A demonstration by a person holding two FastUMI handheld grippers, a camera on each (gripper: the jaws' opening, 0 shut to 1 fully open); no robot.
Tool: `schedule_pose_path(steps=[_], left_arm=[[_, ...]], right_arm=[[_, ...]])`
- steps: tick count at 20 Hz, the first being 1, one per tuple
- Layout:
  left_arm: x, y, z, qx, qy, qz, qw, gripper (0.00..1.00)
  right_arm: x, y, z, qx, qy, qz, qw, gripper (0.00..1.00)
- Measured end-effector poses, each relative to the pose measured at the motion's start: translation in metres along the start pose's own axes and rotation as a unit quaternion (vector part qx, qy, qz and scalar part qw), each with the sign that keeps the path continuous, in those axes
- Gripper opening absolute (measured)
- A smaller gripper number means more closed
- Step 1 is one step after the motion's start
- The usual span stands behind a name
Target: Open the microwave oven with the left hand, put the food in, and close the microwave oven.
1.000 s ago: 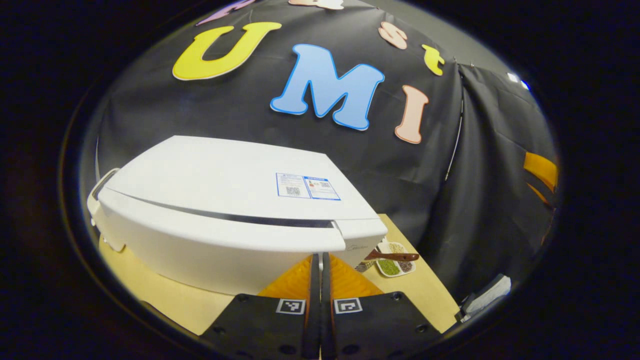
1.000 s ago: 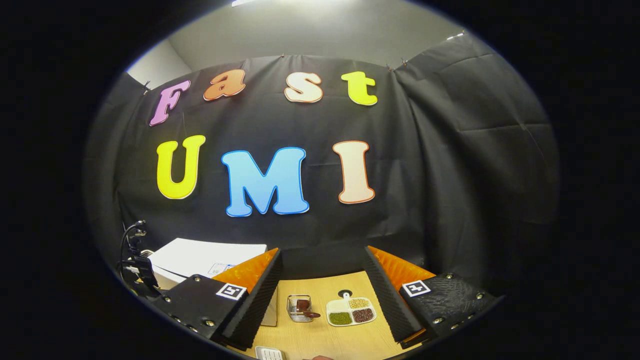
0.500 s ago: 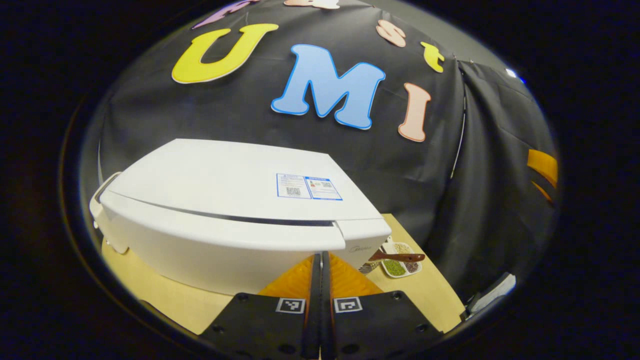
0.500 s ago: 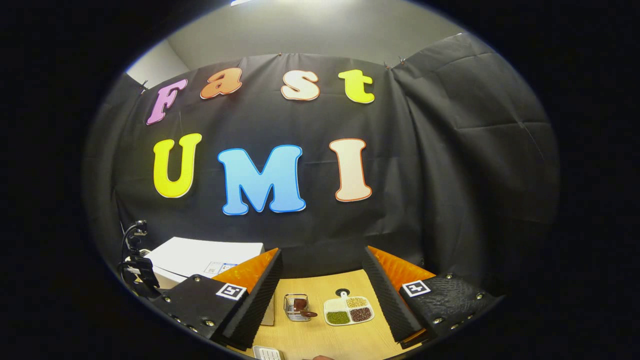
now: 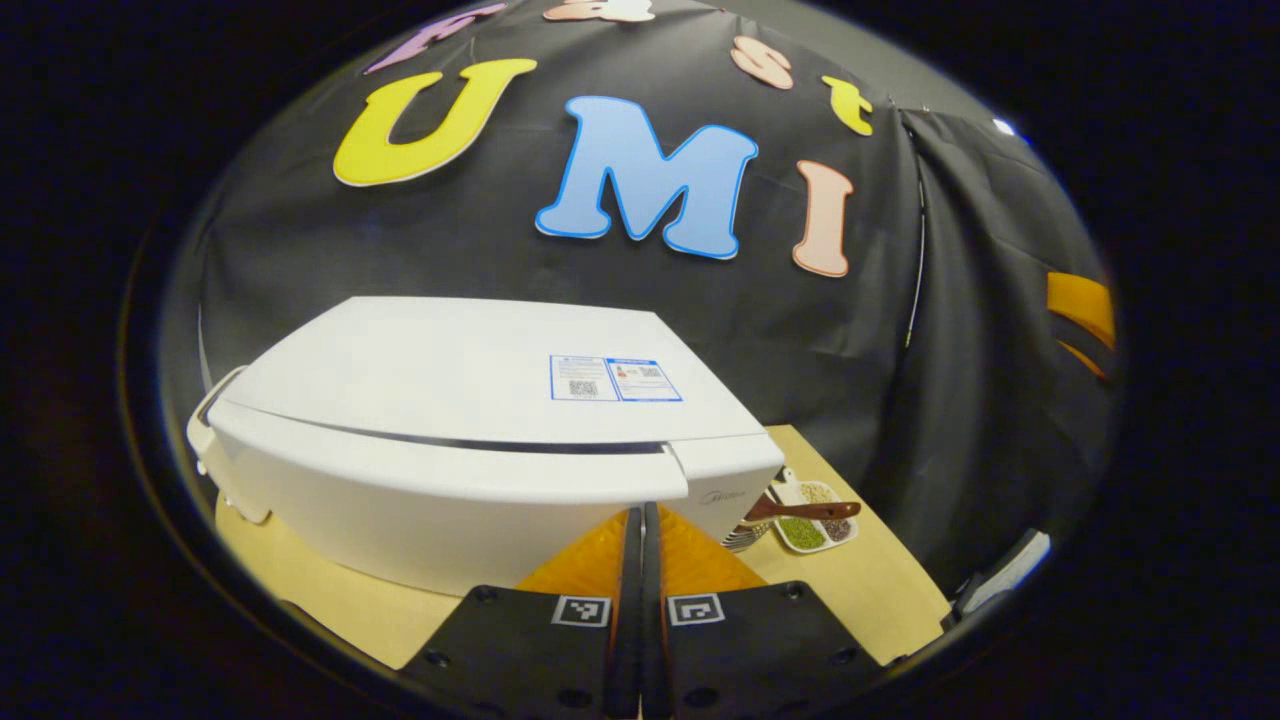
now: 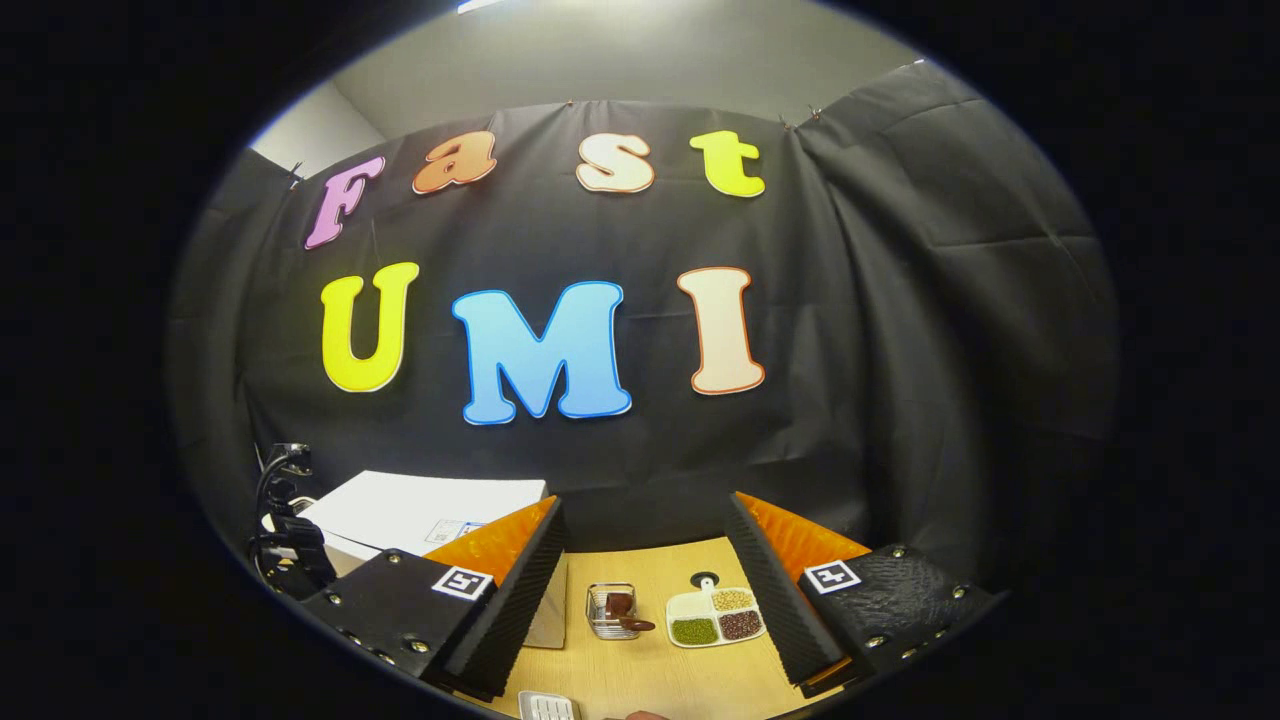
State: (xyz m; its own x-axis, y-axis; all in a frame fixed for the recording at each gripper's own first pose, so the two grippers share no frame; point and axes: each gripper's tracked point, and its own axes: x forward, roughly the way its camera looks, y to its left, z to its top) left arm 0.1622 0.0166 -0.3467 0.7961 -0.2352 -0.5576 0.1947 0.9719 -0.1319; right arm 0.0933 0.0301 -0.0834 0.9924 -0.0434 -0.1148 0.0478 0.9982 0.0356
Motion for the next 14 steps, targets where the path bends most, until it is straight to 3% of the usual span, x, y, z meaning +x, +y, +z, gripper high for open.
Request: schedule_pose_path(steps=[7,10,14], left_arm=[[0.004,0.000,0.003,0.033,-0.007,0.018,0.999,0.07],[0.005,0.006,0.000,0.021,0.006,0.031,0.999,0.07],[-0.019,0.014,0.037,0.069,-0.047,0.056,0.995,0.07]], right_arm=[[0.005,0.006,-0.003,0.008,0.005,0.022,1.000,0.97],[0.005,0.007,-0.006,0.012,0.008,0.034,0.999,0.98],[0.003,0.010,-0.003,0.012,0.008,0.044,0.999,0.97]])
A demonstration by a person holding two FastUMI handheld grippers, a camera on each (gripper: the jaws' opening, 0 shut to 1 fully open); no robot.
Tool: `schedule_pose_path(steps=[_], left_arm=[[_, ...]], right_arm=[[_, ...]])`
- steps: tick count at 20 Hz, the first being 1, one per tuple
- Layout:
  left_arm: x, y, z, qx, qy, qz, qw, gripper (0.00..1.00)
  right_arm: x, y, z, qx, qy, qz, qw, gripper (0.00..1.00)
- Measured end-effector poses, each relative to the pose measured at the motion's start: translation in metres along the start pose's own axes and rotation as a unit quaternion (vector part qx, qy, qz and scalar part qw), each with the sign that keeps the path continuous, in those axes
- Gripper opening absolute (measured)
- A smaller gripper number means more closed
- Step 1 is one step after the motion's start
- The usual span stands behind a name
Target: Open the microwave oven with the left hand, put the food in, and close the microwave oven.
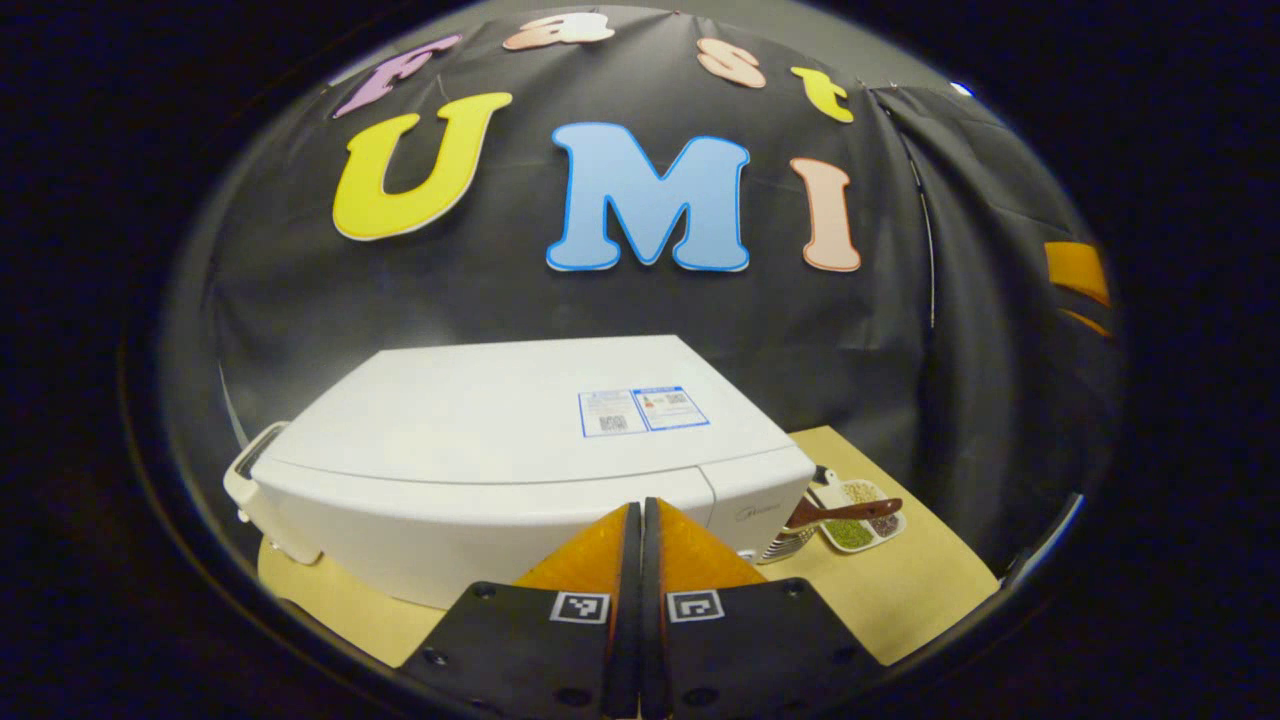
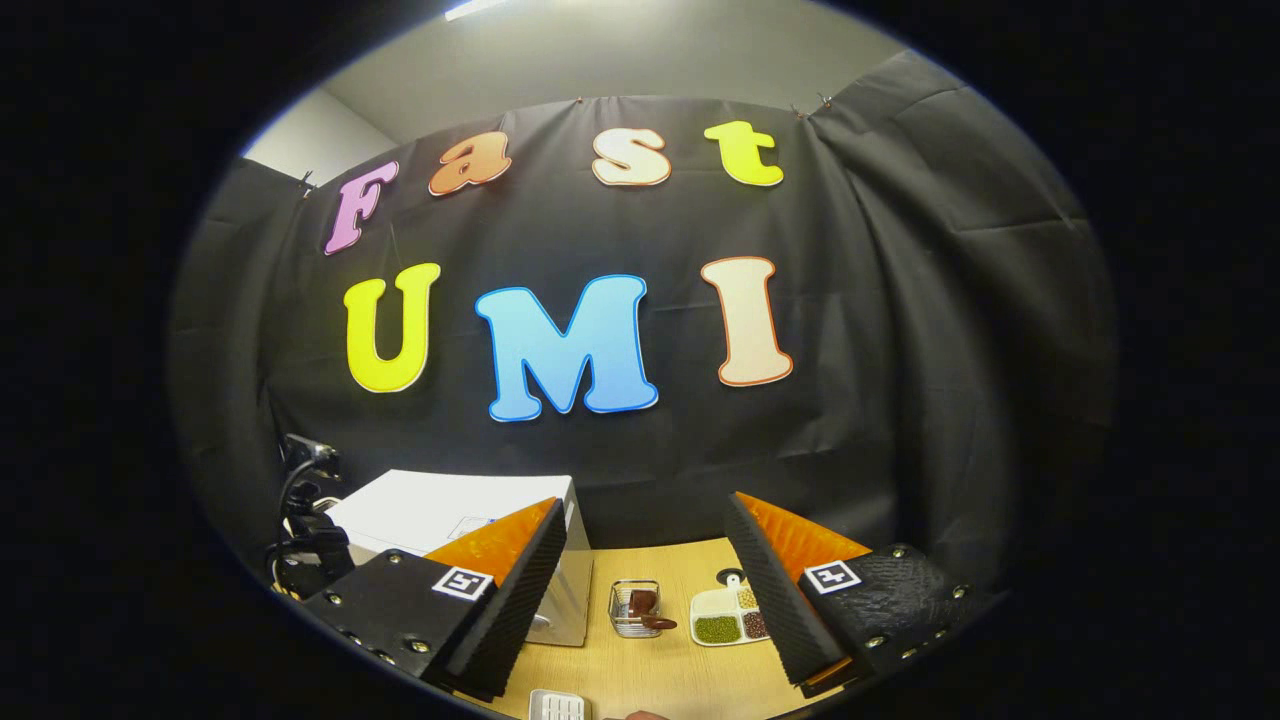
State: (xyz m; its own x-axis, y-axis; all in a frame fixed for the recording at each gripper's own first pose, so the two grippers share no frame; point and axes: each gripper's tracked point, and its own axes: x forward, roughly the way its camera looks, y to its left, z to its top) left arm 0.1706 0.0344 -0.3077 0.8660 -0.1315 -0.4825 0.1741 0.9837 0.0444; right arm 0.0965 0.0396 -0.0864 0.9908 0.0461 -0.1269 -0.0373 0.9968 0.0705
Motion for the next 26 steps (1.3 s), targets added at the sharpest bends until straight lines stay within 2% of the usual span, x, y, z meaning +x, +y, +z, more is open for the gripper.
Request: schedule_pose_path(steps=[5,6,8,10,15,26], left_arm=[[-0.083,0.014,0.101,0.008,-0.088,0.028,0.996,0.07],[-0.105,0.015,0.121,0.003,-0.106,0.027,0.994,0.10],[-0.151,0.031,0.150,0.007,-0.131,0.050,0.990,0.98],[-0.197,0.044,0.174,0.003,-0.157,0.062,0.986,0.94],[-0.293,0.074,0.221,0.020,-0.227,0.081,0.970,0.96],[-0.332,0.081,0.208,0.019,-0.242,0.043,0.969,0.94]], right_arm=[[-0.010,0.024,0.036,-0.004,-0.028,0.025,0.999,0.98],[-0.016,0.028,0.049,-0.006,-0.037,0.026,0.999,0.97],[-0.029,0.035,0.069,-0.012,-0.054,0.021,0.998,0.97],[-0.046,0.042,0.083,-0.017,-0.067,0.013,0.998,0.97],[-0.081,0.070,0.100,-0.025,-0.074,0.008,0.997,0.97],[-0.132,0.114,0.088,-0.054,-0.069,0.010,0.996,0.97]])
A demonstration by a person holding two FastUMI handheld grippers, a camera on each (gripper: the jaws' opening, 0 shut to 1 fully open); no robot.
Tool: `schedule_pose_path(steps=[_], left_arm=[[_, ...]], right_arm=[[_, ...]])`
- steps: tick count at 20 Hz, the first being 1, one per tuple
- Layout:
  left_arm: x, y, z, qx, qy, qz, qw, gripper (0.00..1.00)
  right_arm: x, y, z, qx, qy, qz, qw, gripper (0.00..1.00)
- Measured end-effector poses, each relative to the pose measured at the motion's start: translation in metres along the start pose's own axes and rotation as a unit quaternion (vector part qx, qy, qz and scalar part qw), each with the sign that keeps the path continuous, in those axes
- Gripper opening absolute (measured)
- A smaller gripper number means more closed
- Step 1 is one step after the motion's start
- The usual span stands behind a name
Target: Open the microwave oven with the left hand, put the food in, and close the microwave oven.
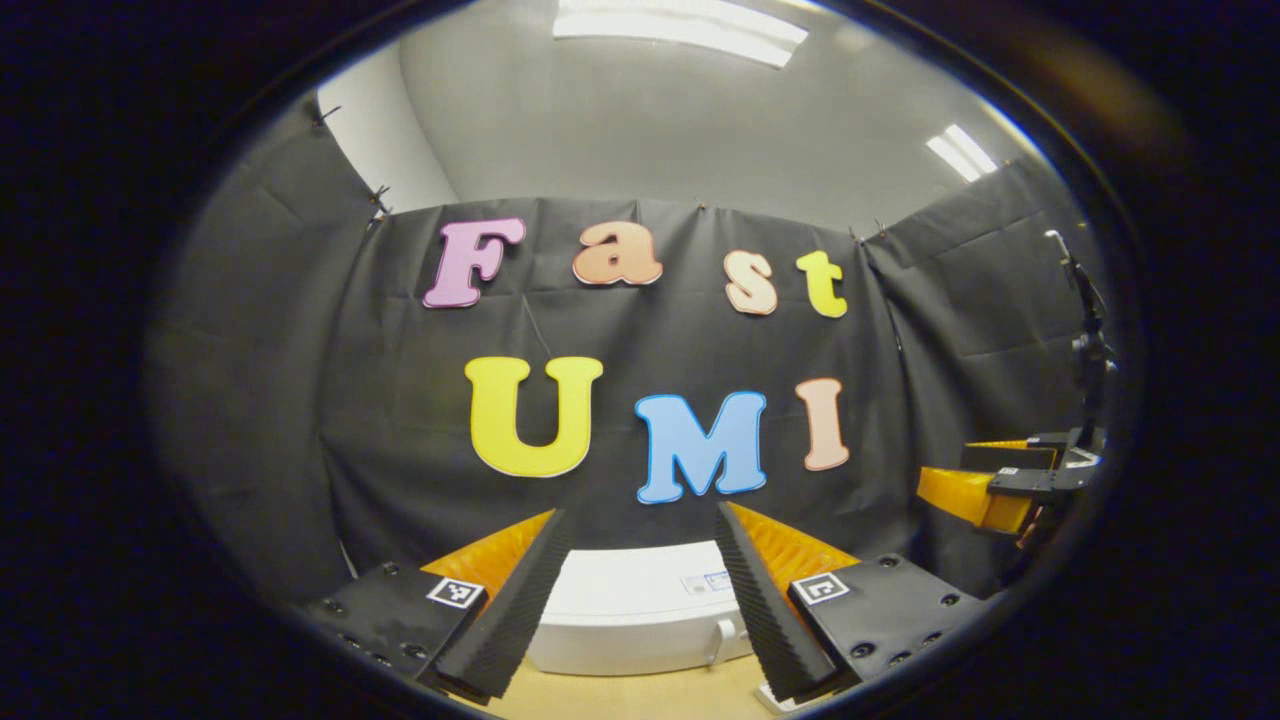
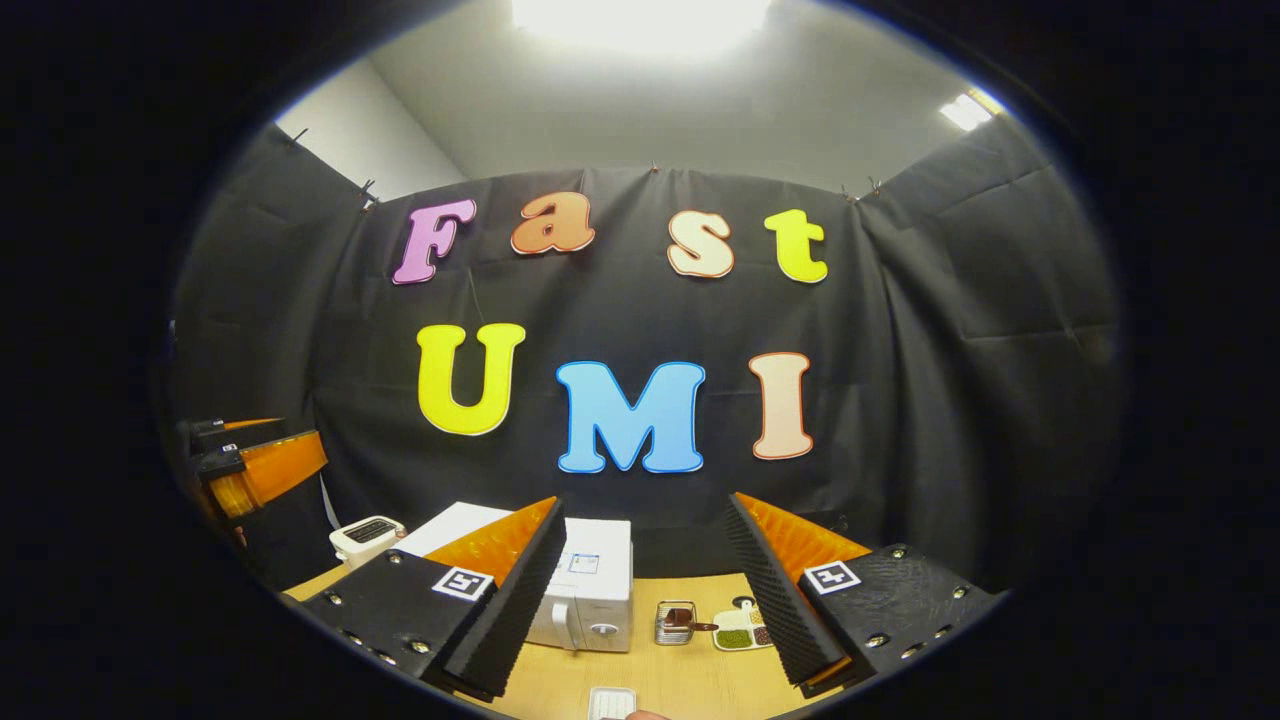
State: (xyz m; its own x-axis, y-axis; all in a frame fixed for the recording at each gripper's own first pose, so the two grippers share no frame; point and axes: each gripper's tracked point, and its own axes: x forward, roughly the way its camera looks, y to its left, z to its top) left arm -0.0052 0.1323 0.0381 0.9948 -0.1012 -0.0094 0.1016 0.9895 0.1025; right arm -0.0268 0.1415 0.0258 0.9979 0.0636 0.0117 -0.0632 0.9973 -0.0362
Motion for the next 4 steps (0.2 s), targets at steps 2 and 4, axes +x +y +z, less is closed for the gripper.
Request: schedule_pose_path(steps=[2,4], left_arm=[[-0.0008,-0.0026,0.0003,0.005,-0.002,-0.003,1.000,0.94],[-0.0008,-0.0067,-0.0019,0.011,0.000,-0.003,1.000,0.94]], right_arm=[[-0.0032,0.0024,0.0027,0.007,-0.003,0.003,1.000,0.97],[-0.0004,0.0006,0.0019,0.012,-0.002,0.006,1.000,0.97]])
